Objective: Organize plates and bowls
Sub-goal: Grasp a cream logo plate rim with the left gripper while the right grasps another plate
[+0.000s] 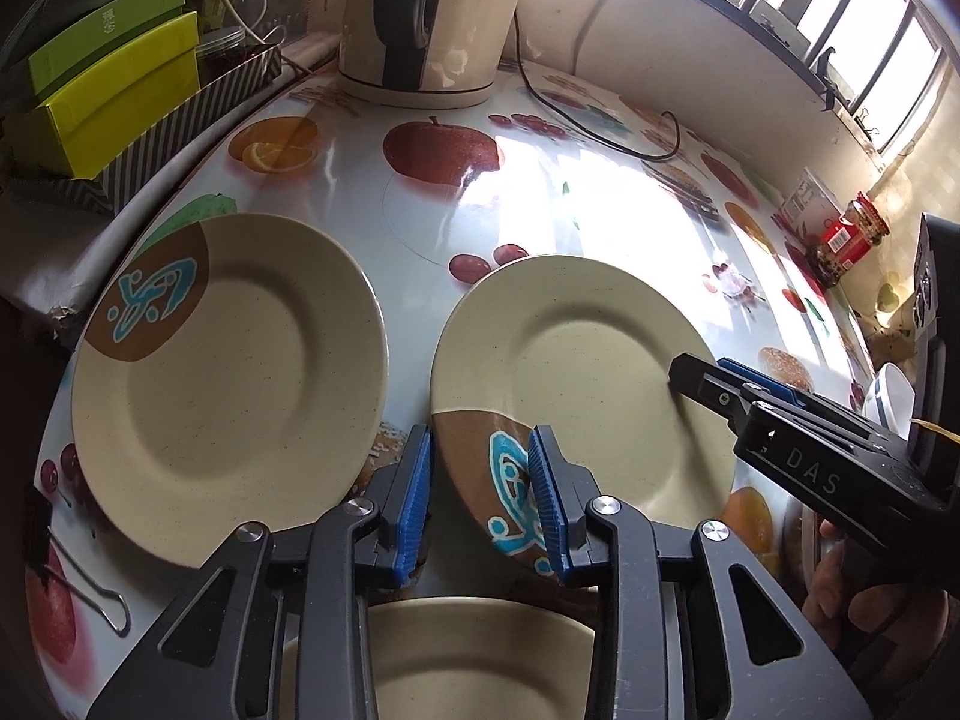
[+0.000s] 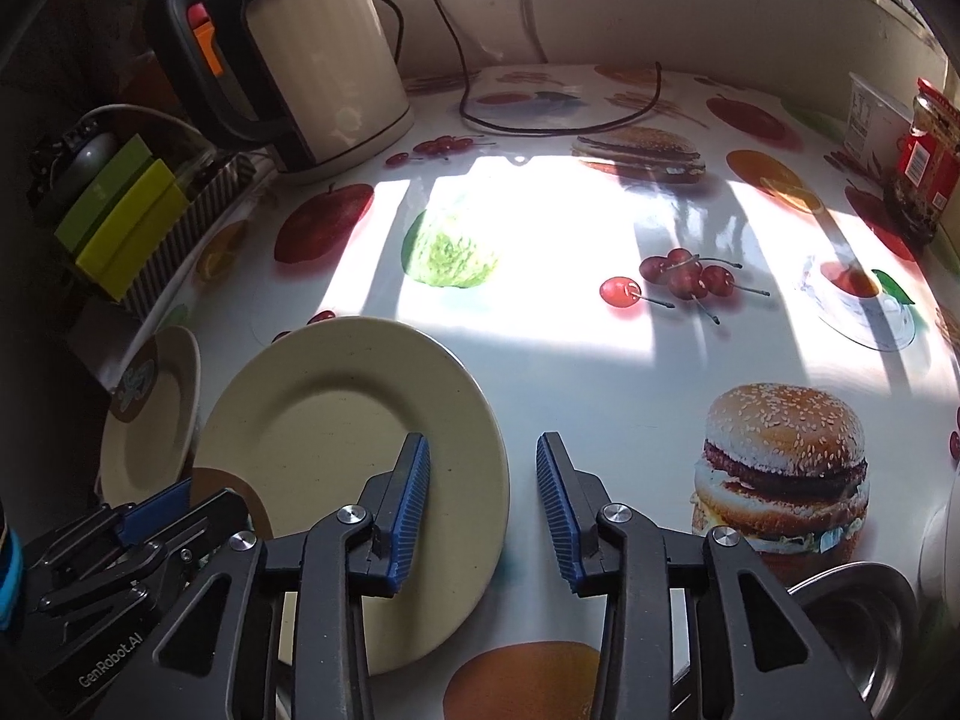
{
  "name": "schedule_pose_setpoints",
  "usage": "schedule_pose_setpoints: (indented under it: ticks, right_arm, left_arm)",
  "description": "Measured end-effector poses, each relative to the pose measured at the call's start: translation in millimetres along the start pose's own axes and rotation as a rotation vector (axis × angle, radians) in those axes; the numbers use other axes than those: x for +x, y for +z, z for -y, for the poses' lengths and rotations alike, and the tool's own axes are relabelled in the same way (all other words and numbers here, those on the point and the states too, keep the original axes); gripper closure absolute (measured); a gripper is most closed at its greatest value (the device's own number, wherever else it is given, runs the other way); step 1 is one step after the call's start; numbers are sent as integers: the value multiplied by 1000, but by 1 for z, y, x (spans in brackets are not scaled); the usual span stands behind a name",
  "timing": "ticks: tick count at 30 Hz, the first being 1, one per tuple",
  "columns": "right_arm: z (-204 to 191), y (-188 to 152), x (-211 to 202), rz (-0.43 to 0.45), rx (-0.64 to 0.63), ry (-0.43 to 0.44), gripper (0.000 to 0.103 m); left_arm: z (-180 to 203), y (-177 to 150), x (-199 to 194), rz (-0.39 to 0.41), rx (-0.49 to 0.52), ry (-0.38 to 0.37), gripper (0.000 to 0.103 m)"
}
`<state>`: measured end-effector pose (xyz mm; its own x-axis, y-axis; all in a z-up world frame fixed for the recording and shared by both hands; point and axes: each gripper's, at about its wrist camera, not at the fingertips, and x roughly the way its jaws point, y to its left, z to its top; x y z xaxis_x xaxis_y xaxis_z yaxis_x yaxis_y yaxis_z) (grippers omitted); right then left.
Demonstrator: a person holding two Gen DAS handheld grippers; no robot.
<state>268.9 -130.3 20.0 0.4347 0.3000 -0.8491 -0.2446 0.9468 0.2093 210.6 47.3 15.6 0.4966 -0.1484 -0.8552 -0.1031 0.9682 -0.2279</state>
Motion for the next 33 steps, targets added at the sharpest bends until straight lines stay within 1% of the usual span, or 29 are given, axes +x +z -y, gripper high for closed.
schedule_pose_setpoints:
  ticks: [5,20,26,33]
  right_arm:
    - [-2,0,0,-1,2,23,77]
    - [1,1,-1,7,26,34,78]
    - [1,-1,-4,16,28,39,79]
    - [-3,-3,-17,36,27,49,80]
  left_arm:
    - [0,-1,1,0,0,-1,71]
    - [0,0,0,4,0,5,72]
    - [2,0,-7,32,20,15,72]
    - [0,-3,-18,44,14,8,72]
